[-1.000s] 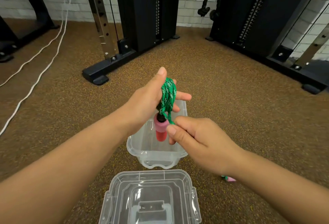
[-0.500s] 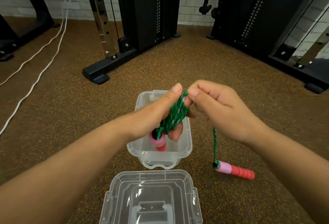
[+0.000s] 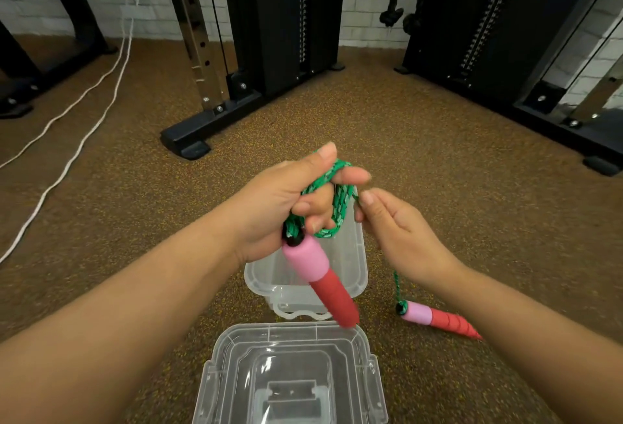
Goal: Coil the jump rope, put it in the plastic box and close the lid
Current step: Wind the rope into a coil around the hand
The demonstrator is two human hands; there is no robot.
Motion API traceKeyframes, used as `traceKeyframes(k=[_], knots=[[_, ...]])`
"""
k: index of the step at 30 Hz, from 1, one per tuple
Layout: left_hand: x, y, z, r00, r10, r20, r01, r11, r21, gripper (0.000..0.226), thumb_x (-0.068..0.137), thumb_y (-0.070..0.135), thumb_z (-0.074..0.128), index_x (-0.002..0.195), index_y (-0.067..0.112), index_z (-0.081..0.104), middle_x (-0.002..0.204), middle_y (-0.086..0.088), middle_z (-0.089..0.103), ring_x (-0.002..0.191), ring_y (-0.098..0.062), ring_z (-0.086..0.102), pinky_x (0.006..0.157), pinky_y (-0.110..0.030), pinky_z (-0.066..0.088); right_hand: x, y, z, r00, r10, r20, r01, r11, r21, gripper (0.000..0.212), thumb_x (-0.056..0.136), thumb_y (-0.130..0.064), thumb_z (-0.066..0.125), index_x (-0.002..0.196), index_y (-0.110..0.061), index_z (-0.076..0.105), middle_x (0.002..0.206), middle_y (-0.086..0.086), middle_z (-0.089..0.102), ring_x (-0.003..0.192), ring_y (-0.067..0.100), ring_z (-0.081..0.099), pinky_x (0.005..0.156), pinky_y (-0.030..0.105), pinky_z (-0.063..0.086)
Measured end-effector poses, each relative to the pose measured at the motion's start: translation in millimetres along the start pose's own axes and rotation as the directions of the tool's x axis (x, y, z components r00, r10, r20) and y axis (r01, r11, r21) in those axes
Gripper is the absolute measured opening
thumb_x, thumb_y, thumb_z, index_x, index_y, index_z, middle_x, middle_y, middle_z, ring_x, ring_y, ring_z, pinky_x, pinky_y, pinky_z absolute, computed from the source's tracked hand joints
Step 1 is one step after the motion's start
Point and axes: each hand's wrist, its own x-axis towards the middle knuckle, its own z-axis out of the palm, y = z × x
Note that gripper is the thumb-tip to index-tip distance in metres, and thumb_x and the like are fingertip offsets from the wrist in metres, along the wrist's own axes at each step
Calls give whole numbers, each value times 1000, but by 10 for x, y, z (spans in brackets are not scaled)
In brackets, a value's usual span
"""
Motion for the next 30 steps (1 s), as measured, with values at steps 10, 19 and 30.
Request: traceKeyframes(k=[10,19,30], knots=[[53,149,-76,961,76,-267,-145,957,-250,37,96,26,42,119,0,56,56,6,46,52,-9,44,54,-16,44,-318,-3,85,992,3,123,21,982,-187,33,98,-41,35,73,-31,54,56,-11,45,53,4,42,54,25,34],[39,158,-4,952,114,-283,-44,969,242,42,95,50,29,110,24,58,95,-2,75,80,-17,63,93,-33,47,-382,-470,35,960,-233,154,266,932,-246,28,94,-47,34,80,-33,55,56,-14,49,54,8,51,51,24,37],[-33,70,-16,999,22,-49,16,743,669,84,85,72,11,80,7,64,59,-5,53,55,-16,48,66,-35,46,-138,-810,-270,970,-239,-35,238,971,-37,26,96,-28,44,80,-22,63,64,-25,58,63,-3,55,59,10,38]])
